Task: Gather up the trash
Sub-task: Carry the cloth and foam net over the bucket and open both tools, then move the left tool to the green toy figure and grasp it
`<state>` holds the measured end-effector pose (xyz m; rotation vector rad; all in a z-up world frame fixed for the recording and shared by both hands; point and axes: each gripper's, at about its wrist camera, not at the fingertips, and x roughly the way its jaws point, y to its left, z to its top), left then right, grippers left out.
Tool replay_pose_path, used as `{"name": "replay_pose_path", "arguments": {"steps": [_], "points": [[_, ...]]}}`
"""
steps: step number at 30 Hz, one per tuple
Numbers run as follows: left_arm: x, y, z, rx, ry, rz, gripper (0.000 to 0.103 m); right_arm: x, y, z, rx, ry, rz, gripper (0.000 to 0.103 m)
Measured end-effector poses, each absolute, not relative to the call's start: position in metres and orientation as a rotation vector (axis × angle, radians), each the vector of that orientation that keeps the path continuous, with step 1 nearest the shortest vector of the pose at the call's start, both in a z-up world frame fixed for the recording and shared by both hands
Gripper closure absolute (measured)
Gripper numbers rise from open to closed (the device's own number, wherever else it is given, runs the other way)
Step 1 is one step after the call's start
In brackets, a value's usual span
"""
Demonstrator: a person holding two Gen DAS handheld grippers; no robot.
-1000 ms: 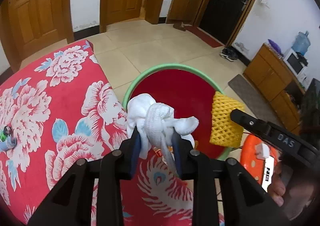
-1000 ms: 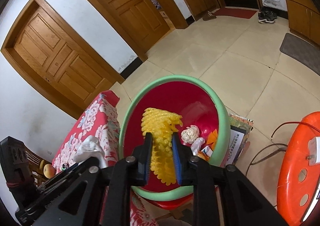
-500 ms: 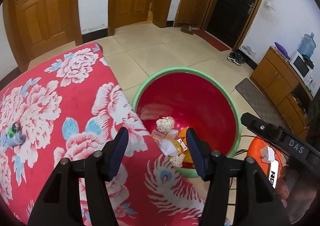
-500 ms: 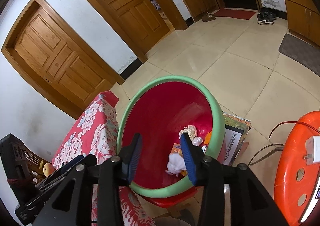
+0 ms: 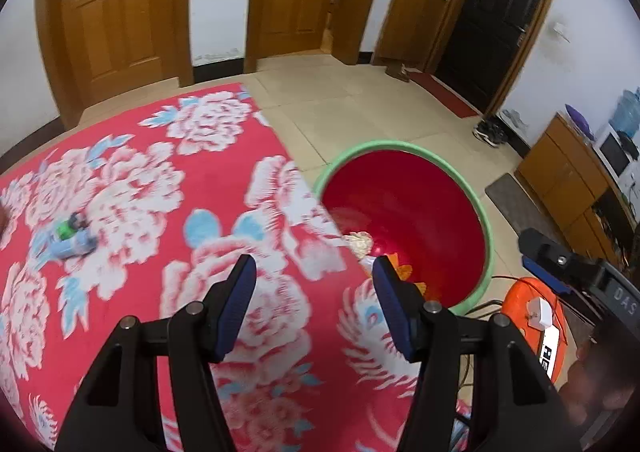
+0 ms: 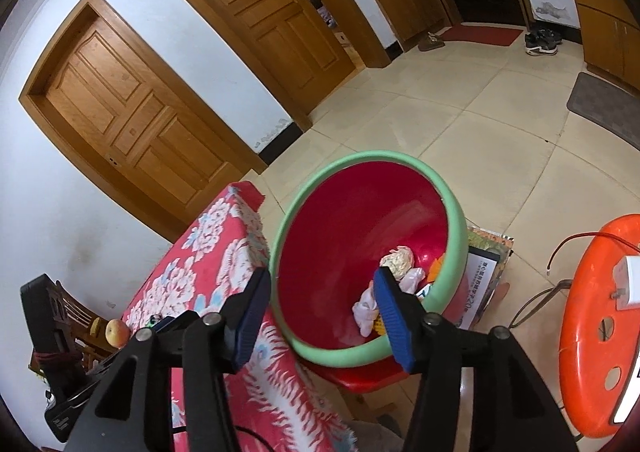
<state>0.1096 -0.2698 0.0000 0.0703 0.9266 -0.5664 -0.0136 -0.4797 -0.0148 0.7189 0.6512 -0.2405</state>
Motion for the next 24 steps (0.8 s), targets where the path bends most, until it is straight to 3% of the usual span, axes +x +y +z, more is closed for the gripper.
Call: {"name": "replay_pose_path", "arguments": {"steps": [6, 24], "points": [[0.109, -0.24, 0.004, 0.037, 0.917, -0.505, 0.043, -0.014, -0.461, -0.005, 0.703, 0.631, -0.203, 0.038], [0.159, -0.135, -0.012, 0.002, 0.912, -0.251, 0.043, 0.008, -0.414, -0.014, 0.656, 0.701, -0.111, 0.036]]}}
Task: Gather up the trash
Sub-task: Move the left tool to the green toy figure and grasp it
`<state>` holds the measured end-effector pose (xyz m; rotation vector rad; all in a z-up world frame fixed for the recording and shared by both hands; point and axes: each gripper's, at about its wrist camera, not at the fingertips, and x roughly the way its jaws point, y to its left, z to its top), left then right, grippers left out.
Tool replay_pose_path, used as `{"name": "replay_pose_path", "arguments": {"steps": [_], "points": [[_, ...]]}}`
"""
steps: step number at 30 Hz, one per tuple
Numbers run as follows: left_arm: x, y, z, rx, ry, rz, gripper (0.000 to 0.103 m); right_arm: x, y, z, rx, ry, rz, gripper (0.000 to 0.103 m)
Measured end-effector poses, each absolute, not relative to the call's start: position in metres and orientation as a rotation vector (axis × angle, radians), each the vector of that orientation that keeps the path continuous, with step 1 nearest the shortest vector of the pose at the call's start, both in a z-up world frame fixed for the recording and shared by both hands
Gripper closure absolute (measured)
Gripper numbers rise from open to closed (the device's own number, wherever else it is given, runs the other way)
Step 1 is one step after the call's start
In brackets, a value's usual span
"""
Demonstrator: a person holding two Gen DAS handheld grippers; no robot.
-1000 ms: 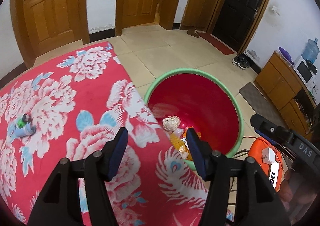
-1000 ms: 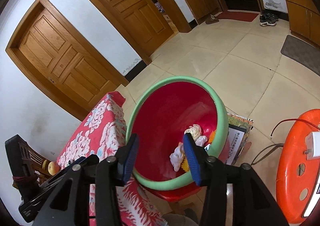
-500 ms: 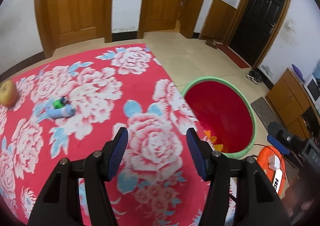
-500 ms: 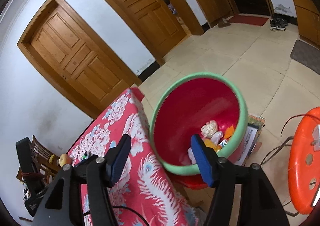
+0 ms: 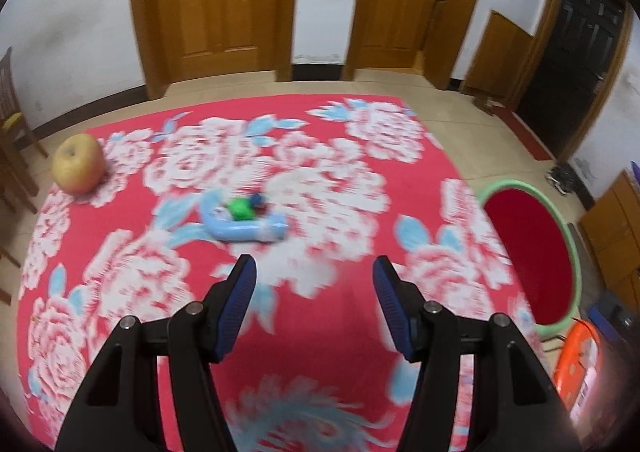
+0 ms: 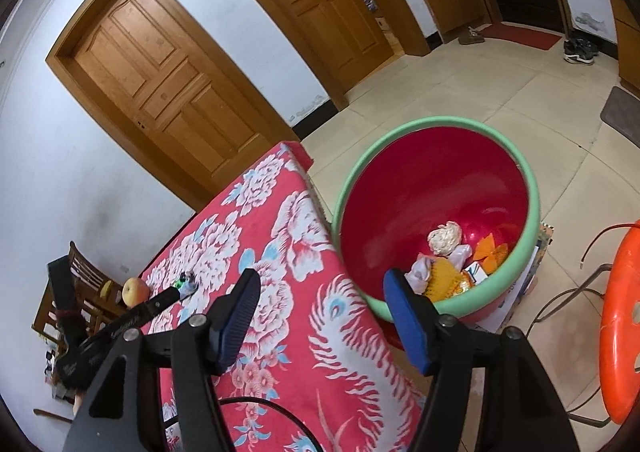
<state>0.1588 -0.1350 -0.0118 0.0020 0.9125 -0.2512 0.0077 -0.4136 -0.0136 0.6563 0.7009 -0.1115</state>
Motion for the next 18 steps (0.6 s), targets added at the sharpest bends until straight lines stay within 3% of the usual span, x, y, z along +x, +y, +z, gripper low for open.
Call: {"name": "replay_pose_path", "arguments": {"steps": [10, 12, 14, 16, 18], "points": [[0.205, -0.109, -0.027, 0.046, 0.915, -0.173, 0.043, 0.022, -0.402, -0.022, 0.642, 0.739, -0.095, 0.036], [0.211, -0.113, -0.029, 0.081, 0.917, -0.182, 0.049, 0.024, -0.401, -0.024, 0.642, 0.745, -0.092, 0.036], [0.218, -0.117, -0.033, 0.109, 0.929, -0.197, 0.066, 0.027, -0.401, -0.025, 0.644, 0.752, -0.089, 0.036], [0.226, -0.119, -0.038, 0.122, 0.957, -0.217, 0.075, 0.028, -0.4, -0.026, 0.648, 0.758, -0.086, 0.036], [0.231, -0.12, -0.039, 0.143, 0.957, -0.222, 0.075, 0.029, -0.399, -0.027, 0.647, 0.762, -0.084, 0.036]]}}
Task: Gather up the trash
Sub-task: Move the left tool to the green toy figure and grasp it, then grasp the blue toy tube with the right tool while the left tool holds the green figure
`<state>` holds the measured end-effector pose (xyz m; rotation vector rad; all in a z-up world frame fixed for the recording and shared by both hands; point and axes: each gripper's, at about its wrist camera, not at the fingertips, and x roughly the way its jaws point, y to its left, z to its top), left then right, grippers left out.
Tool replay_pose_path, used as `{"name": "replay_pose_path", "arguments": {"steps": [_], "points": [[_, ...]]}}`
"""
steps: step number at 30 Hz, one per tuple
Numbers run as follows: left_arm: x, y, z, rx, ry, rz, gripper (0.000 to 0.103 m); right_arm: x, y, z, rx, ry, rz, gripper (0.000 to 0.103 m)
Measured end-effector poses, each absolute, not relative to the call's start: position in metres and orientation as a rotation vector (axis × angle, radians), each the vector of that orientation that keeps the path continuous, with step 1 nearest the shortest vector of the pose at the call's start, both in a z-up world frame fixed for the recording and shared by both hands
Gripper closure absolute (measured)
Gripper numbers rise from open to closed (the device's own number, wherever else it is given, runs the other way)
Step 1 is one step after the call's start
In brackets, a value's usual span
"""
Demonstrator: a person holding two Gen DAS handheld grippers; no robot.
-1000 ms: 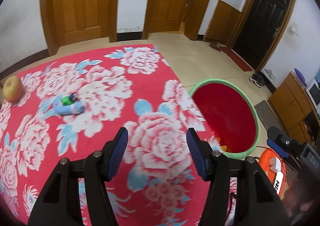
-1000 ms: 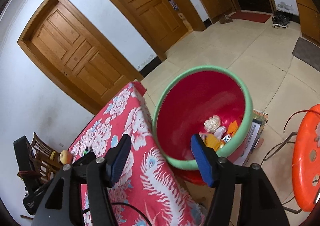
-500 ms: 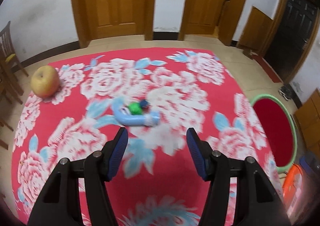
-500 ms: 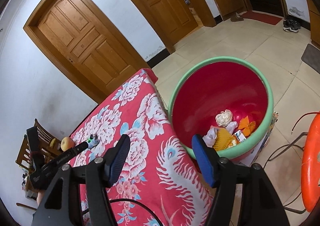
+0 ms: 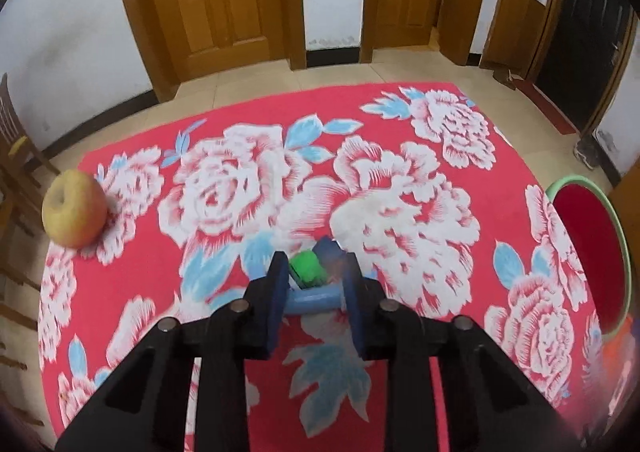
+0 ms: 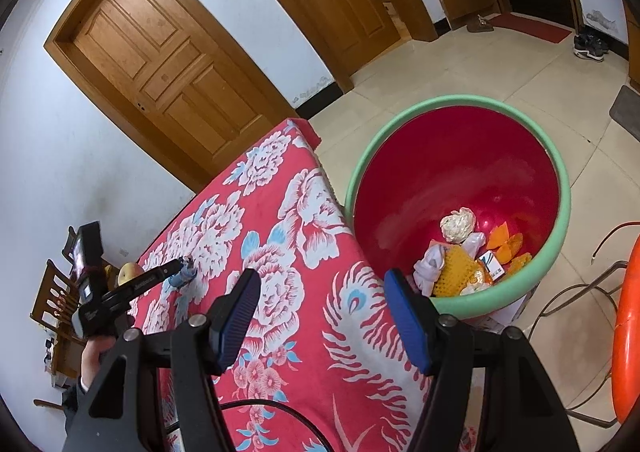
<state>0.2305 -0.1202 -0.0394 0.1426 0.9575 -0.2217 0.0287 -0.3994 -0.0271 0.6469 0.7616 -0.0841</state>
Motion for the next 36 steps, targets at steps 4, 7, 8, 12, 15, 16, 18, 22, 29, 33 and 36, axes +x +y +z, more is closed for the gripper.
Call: {"name": "replay_pose_path", "arguments": {"steps": [4, 7, 8, 12, 15, 16, 18, 22, 29, 33, 36], "points": [[0.237, -0.124, -0.044, 0.192, 0.976, -0.218, 0.075, 0.029, -0.399, -0.028, 0.645, 0.766, -0.086, 0.036], [0.243, -0.123, -0.05, 0.201, 1.001, -0.212, 0.075, 0.032, -0.399, -0.028, 0.643, 0.772, -0.085, 0.036], [0.245, -0.122, -0.052, 0.198, 1.009, -0.206, 0.075, 0.033, -0.399, -0.027, 0.641, 0.772, -0.083, 0.036], [0.252, -0.117, -0.053, 0.162, 1.015, -0.204, 0.075, 0.036, -0.396, -0.025, 0.634, 0.77, -0.072, 0.036], [0.254, -0.114, -0.052, 0.127, 1.012, -0.235, 0.076, 0.037, -0.393, -0.024, 0.629, 0.775, -0.06, 0.036], [0.254, -0.112, -0.051, 0.103, 1.018, -0.249, 0.076, 0.038, -0.391, -0.025, 0.626, 0.778, -0.056, 0.036], [0.251, -0.106, -0.046, 0.044, 1.016, -0.281, 0.076, 0.038, -0.389, -0.026, 0.622, 0.781, -0.047, 0.036], [0.235, -0.096, -0.024, 0.016, 0.956, -0.287, 0.076, 0.04, -0.382, -0.029, 0.619, 0.796, -0.031, 0.036], [0.204, -0.067, 0.003, -0.028, 0.902, -0.224, 0.076, 0.043, -0.364, -0.019, 0.586, 0.794, 0.006, 0.036], [0.192, -0.045, -0.002, -0.062, 0.913, -0.168, 0.076, 0.05, -0.347, -0.009, 0.538, 0.794, 0.036, 0.036], [0.187, -0.026, -0.005, -0.075, 0.922, -0.133, 0.076, 0.059, -0.331, -0.004, 0.516, 0.8, 0.067, 0.036]]}}
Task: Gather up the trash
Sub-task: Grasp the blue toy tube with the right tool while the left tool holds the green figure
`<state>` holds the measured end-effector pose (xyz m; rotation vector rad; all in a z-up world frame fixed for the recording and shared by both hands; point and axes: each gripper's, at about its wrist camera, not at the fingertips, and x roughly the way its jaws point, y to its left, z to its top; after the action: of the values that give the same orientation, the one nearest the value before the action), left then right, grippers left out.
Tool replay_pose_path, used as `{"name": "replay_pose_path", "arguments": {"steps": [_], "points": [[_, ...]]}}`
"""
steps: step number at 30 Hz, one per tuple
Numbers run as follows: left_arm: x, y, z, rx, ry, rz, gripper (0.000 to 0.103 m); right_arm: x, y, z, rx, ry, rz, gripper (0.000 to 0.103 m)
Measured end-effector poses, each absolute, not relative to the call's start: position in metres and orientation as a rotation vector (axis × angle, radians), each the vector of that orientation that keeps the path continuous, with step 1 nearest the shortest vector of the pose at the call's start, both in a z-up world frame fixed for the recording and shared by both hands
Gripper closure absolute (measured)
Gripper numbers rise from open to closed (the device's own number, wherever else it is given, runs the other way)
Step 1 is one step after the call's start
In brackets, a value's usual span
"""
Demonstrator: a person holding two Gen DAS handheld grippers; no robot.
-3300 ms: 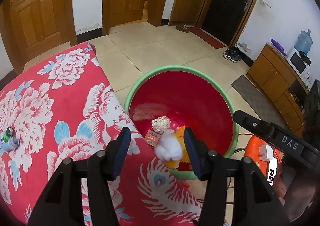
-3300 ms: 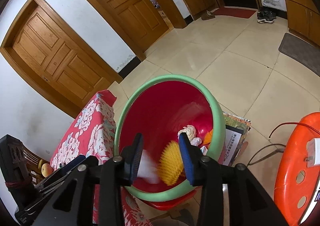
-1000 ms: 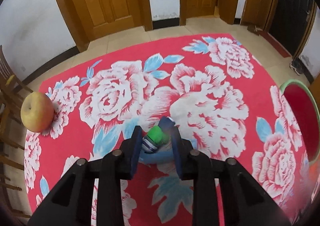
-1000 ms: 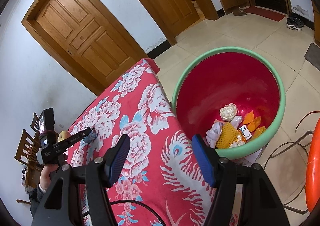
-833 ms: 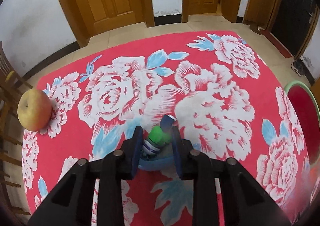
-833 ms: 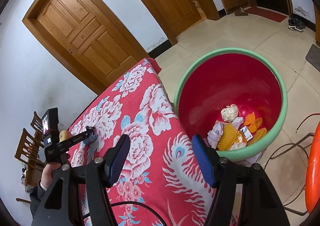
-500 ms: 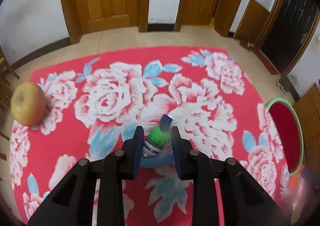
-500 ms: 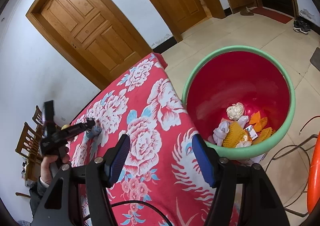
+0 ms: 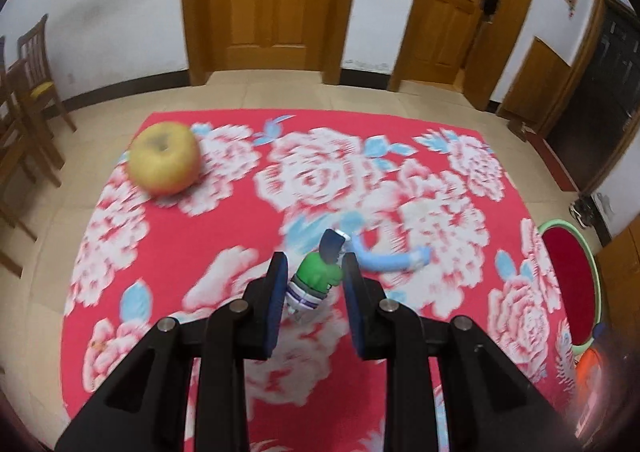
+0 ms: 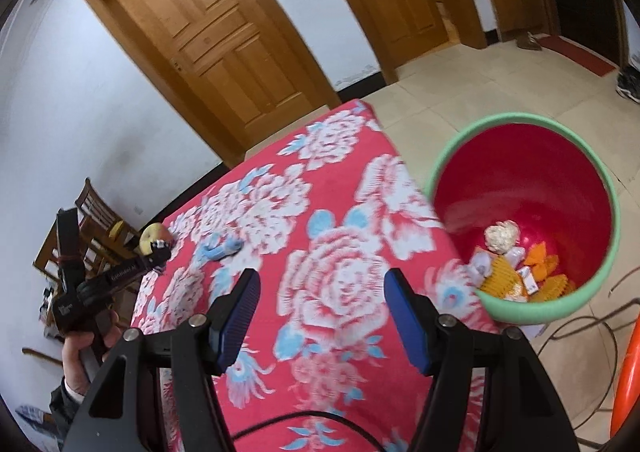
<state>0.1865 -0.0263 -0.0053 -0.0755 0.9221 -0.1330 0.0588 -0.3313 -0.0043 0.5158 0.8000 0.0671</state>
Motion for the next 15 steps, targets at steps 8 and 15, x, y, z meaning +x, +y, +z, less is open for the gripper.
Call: {"name": "replay_pose_path", "arguments": {"steps": [8, 15], "points": [[0.178, 0.024, -0.007, -0.096, 0.906, -0.045, 0.076, 0.085, -0.276, -0.002, 0.438, 0.825, 0.138, 0.036], [0.178, 0.052, -0.025, -0.136, 0.909, -0.003, 0.076, 0.118, -0.222, -0.015, 0.359, 0.875, 0.194, 0.036]]}}
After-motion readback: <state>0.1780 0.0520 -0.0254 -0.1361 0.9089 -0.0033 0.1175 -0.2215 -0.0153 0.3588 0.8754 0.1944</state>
